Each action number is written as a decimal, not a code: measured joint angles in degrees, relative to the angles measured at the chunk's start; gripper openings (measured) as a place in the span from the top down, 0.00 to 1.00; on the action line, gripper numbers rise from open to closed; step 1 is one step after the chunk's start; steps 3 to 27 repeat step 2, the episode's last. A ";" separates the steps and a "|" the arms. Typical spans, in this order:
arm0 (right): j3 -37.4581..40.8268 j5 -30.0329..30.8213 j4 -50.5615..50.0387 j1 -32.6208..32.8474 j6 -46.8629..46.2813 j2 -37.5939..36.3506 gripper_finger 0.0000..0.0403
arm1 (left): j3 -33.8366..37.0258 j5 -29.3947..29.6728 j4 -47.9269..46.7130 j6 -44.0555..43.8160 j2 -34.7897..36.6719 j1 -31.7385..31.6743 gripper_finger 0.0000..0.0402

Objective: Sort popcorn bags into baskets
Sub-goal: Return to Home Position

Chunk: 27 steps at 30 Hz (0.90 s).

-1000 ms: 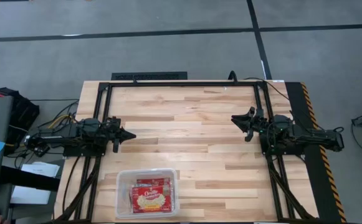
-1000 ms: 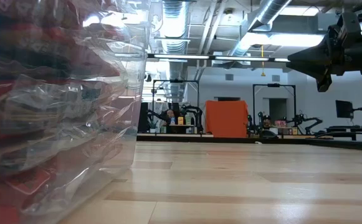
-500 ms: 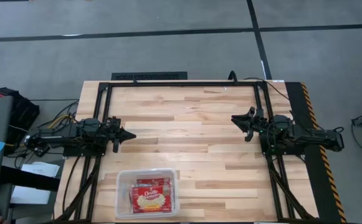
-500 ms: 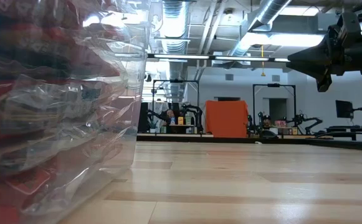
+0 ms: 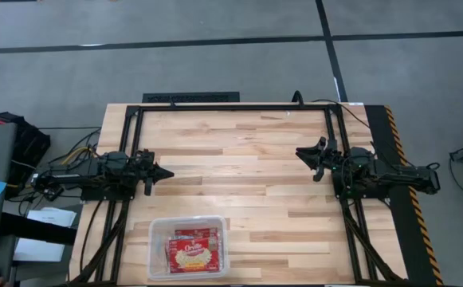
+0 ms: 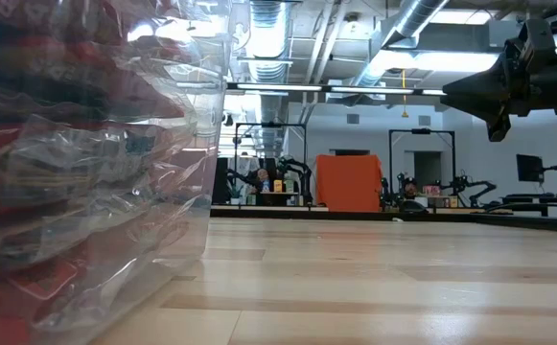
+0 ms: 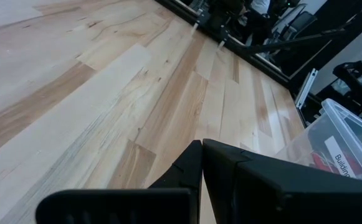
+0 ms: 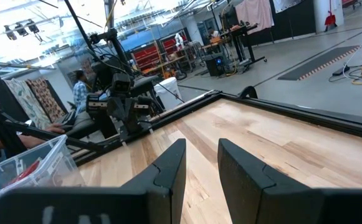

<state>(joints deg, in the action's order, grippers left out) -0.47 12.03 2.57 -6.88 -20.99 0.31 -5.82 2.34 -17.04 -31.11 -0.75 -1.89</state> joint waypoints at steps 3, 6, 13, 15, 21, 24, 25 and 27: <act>0.00 -0.02 0.02 -0.01 0.00 0.00 0.71 | 0.00 0.01 0.00 0.00 0.00 0.00 1.00; 0.00 -0.02 0.02 -0.01 0.00 0.00 0.71 | 0.00 0.01 0.00 0.00 0.00 0.00 1.00; 0.00 -0.02 0.02 -0.01 0.00 0.00 0.71 | 0.00 0.01 0.00 0.00 0.00 0.00 1.00; 0.00 -0.02 0.02 -0.01 0.00 0.00 0.71 | 0.00 0.01 0.00 0.00 0.00 0.00 1.00; 0.00 -0.02 0.02 -0.01 0.00 0.00 0.71 | 0.00 0.01 0.00 0.00 0.00 0.00 1.00; 0.00 -0.02 0.02 -0.01 0.00 0.00 0.71 | 0.00 0.01 0.00 0.00 0.00 0.00 1.00; 0.00 -0.02 0.02 -0.01 0.00 0.00 0.71 | 0.00 0.01 0.00 0.00 0.00 0.00 1.00; 0.00 -0.02 0.02 -0.01 0.00 0.00 0.71 | 0.00 0.01 0.00 0.00 0.00 0.00 1.00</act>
